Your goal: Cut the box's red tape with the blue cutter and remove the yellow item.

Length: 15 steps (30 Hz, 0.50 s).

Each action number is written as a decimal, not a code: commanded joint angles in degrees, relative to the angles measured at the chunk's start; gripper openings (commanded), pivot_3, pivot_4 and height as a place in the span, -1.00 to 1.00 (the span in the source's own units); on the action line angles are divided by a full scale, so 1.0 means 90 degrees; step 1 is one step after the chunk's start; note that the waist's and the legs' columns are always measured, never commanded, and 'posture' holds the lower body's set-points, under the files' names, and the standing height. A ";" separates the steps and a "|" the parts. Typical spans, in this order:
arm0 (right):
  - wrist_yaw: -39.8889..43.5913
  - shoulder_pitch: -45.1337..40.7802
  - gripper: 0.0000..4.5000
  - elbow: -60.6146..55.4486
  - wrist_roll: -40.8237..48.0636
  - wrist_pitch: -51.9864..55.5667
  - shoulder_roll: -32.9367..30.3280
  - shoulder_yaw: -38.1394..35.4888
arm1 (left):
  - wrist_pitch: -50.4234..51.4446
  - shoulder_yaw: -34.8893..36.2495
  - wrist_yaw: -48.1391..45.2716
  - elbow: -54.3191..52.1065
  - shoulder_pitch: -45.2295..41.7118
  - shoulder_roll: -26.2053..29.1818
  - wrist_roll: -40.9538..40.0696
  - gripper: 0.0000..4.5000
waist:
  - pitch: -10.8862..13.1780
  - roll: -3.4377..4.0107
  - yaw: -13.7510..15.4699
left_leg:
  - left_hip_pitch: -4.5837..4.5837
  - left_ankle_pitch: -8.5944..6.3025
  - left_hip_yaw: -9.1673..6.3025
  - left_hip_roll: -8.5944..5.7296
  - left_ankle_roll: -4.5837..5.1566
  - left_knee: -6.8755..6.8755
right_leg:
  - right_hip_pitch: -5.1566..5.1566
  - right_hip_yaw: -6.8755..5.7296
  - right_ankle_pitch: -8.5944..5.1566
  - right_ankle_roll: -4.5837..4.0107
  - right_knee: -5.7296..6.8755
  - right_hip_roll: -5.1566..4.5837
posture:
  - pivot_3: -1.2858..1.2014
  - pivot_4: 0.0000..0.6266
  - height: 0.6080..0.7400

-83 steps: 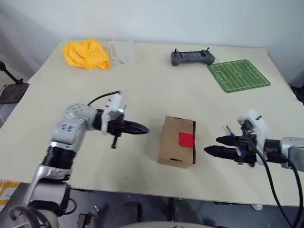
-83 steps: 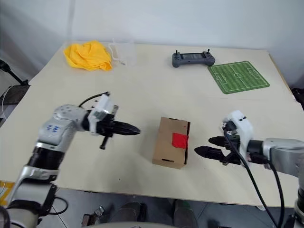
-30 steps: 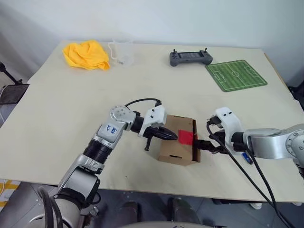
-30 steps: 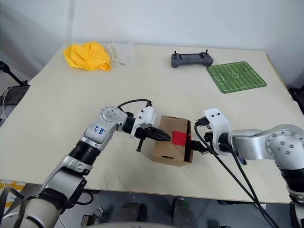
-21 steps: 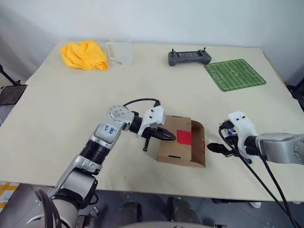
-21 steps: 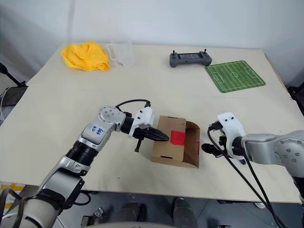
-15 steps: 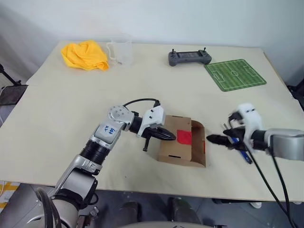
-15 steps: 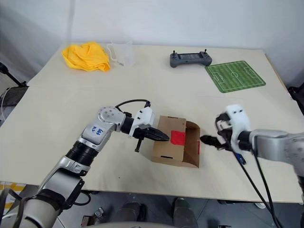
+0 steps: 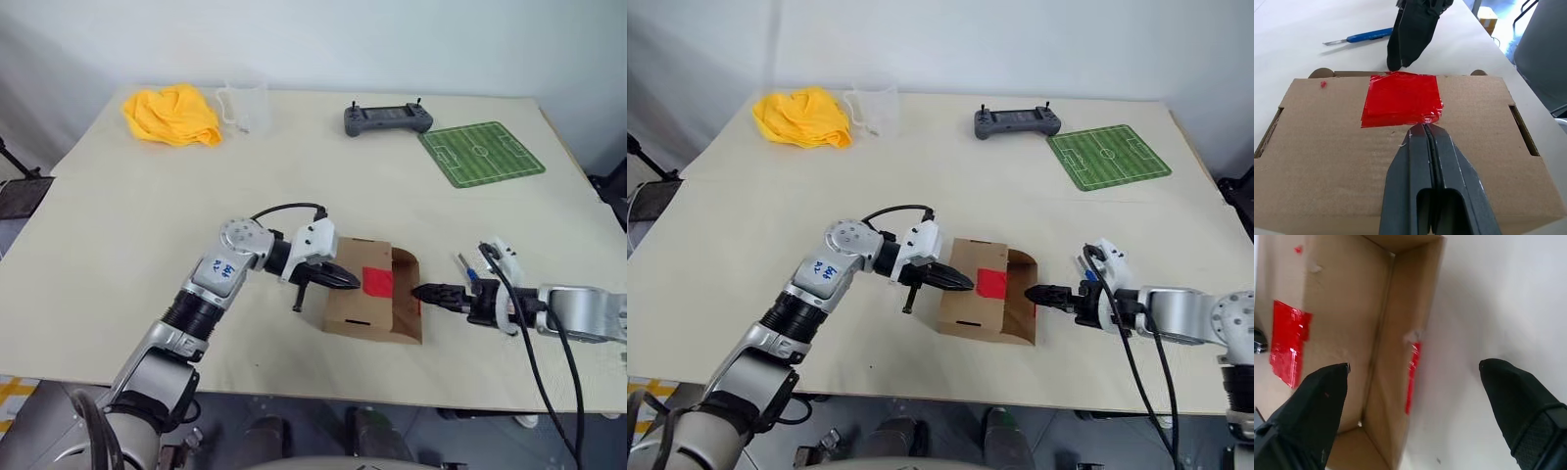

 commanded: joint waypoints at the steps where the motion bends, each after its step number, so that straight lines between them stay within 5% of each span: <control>1: -0.0028 -0.0031 0.99 -0.0038 0.0057 0.0008 0.0171 0.0134 | 0.0175 -0.0175 -0.0030 0.0071 0.0248 0.0148 0.0213 -1.00 | -0.0001 -0.0001 -0.0007 | 0.0001 0.0000 0.0000 0.0001 0.0000 -0.0001 | 0.0000 0.0001 0.0000 0.0000 0.0000 0.0000 | 0.03 -0.52 1.00; 8: -0.0094 -0.0137 0.99 -0.0041 -0.0027 0.0010 0.0418 0.0285 | 0.0206 -0.0170 -0.0029 0.0035 0.0251 0.0170 0.0233 -1.00 | -0.0004 -0.0006 -0.0050 | 0.0017 -0.0001 0.0000 0.0004 -0.0002 -0.0009 | 0.0014 0.0001 -0.0001 -0.0004 -0.0004 0.0001 | 0.03 -0.52 1.00; 13: -0.0039 -0.0195 0.34 -0.0018 -0.0193 0.0067 0.0535 0.0366 | 0.0207 -0.0191 -0.0034 0.0036 0.0227 0.0167 0.0246 -1.00 | -0.0004 -0.0006 -0.0058 | 0.0071 -0.0001 0.0000 0.0004 -0.0002 -0.0056 | 0.0063 0.0000 -0.0002 -0.0006 -0.0035 -0.0002 | 0.03 -0.52 1.00; 15: -0.0039 -0.0230 0.34 -0.0011 -0.0204 0.0085 0.0562 0.0381 | 0.0203 -0.0192 -0.0041 0.0055 0.0211 0.0170 0.0246 -1.00 | -0.0004 -0.0006 -0.0057 | 0.0081 -0.0001 -0.0002 0.0004 -0.0003 -0.0075 | 0.0069 -0.0003 -0.0004 -0.0009 -0.0043 -0.0002 | 0.03 -0.52 1.00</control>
